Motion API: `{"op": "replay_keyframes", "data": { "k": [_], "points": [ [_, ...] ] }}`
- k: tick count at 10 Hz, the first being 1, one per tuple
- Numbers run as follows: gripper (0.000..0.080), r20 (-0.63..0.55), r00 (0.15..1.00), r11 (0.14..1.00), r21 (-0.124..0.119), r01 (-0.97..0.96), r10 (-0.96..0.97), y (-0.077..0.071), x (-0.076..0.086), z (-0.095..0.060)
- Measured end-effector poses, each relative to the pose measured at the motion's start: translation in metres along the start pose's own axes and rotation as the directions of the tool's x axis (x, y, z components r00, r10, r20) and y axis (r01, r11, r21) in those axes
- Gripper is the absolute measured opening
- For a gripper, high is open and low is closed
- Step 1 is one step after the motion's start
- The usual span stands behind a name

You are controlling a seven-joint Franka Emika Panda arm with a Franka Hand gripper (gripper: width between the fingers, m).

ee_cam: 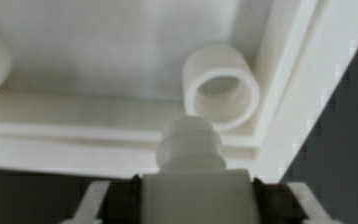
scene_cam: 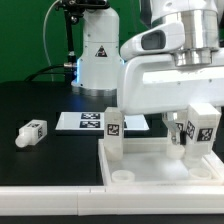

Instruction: Assemble square table

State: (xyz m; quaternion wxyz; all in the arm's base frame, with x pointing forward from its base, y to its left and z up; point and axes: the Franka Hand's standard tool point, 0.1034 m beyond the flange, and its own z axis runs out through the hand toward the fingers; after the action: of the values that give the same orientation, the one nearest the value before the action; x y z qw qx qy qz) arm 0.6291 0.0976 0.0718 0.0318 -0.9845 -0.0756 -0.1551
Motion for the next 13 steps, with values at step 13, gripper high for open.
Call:
{"op": "replay_keyframes", "data": {
  "k": [13],
  "points": [
    [0.0285, -0.03, 0.999, 0.999, -0.016, -0.032, 0.031, -0.012, -0.01, 0.021]
  ]
}}
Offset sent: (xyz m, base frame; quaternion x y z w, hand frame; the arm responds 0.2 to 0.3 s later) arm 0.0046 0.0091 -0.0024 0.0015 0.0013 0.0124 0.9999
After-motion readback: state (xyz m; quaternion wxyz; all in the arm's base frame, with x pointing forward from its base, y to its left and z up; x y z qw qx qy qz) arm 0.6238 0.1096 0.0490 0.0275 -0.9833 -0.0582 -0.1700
